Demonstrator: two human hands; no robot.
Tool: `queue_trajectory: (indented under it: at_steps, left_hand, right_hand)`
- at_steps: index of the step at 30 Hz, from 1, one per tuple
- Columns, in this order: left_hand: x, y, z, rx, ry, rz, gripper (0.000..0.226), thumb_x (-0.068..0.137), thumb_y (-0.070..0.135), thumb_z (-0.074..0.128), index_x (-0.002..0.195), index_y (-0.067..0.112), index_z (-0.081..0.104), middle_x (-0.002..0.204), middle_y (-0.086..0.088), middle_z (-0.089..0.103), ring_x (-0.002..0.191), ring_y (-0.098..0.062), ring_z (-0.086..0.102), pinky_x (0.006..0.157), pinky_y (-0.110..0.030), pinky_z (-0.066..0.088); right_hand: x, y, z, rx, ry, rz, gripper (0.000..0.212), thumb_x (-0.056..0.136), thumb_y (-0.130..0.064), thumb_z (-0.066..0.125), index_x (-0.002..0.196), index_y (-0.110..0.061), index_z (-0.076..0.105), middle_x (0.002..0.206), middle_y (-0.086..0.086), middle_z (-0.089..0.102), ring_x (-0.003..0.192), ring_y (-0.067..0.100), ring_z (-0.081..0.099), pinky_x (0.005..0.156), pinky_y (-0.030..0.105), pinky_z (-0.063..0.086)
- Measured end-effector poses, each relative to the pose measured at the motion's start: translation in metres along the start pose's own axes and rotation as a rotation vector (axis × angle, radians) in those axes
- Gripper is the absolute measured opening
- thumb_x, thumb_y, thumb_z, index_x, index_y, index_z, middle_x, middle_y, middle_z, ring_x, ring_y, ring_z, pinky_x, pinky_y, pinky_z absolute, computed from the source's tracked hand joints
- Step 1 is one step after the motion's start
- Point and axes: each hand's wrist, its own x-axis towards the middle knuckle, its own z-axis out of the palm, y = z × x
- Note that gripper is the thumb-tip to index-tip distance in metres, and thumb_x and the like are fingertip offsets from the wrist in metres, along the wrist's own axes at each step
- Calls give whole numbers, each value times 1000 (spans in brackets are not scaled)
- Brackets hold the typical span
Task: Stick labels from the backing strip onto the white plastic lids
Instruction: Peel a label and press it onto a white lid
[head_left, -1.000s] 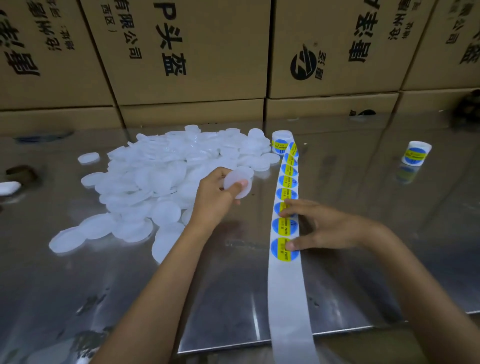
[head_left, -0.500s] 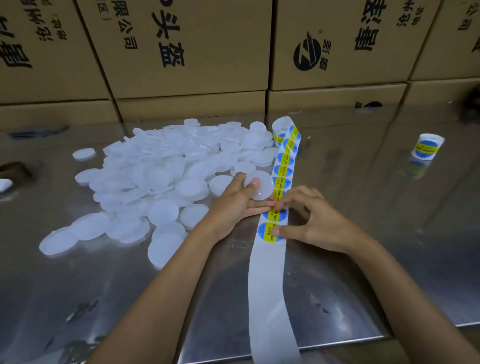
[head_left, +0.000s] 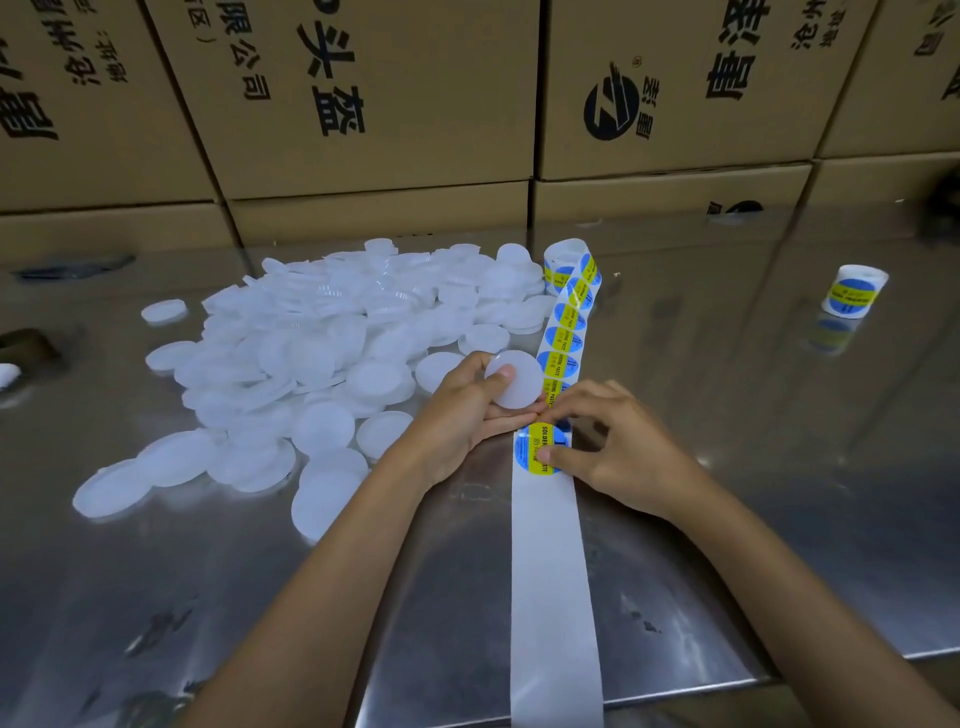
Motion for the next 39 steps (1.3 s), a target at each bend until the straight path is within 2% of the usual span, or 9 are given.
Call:
queue_trajectory:
  at_steps: [4,9,12,15,21,24,28,34,39]
  left_hand:
    - [-1,1,0,0,11,10,26,106,10,47,129,1,52,126,-23,66,106,-36,71,92,-40,59]
    - [-2,1,0,-1,7,21,25,105,6,48,127,7,58,128,-18,65,97,-28,74,85,-35,61]
    - [-2,0,-2,6,-13,36,25,104,5,49,124,12,62,122,-14,68,87,-19,75,78,-30,62]
    - [-3,0,-5,-15,-24,35,27,103,5,50,125,14,63,124,-14,67,89,-19,76,74,-29,61]
    - [-2,5,-14,-417,-24,-31,37,101,-1,48,134,11,61,139,-25,54,113,-38,67,92,-44,59]
    - [-2,11,-18,-621,-29,-49,49,88,4,61,136,1,57,140,-27,55,126,-42,58,100,-50,53]
    - [-5,16,-23,-709,-89,-57,45,95,8,49,139,-3,53,139,-27,56,132,-43,52,115,-52,38]
    - [-5,17,-25,-645,-52,-13,34,103,11,47,135,3,58,131,-25,63,125,-38,60,106,-48,47]
    - [-6,18,-22,-615,-40,-1,37,100,11,48,136,6,57,132,-24,63,127,-35,59,110,-44,44]
  right_hand:
    - [-1,-5,0,60,33,-39,27,76,-11,83,98,-21,74,101,-16,63,99,-2,50,86,9,36]
    - [-4,-12,-1,286,7,28,17,77,2,78,79,-13,70,81,-5,66,86,8,58,76,18,47]
    - [-3,-14,-3,456,-57,89,17,80,5,75,77,-10,68,81,4,70,78,11,62,77,16,50]
    - [-4,-15,-8,662,-90,133,19,82,11,69,80,-7,66,84,12,71,78,17,65,79,25,54]
    - [25,-25,-31,1065,79,207,15,81,5,64,85,-9,63,83,10,70,75,19,66,75,27,52]
    - [53,-40,-28,1031,59,233,18,77,-2,72,91,-9,63,83,9,71,78,20,69,72,24,55]
    - [70,-48,4,851,127,350,18,83,3,70,98,-5,65,93,12,72,86,22,67,80,36,56]
    - [70,-44,23,776,195,324,17,83,1,71,90,-14,64,78,-5,72,71,4,65,67,16,54]
    - [69,-46,29,725,250,297,19,82,0,74,93,-11,62,90,5,71,77,7,66,72,18,55]
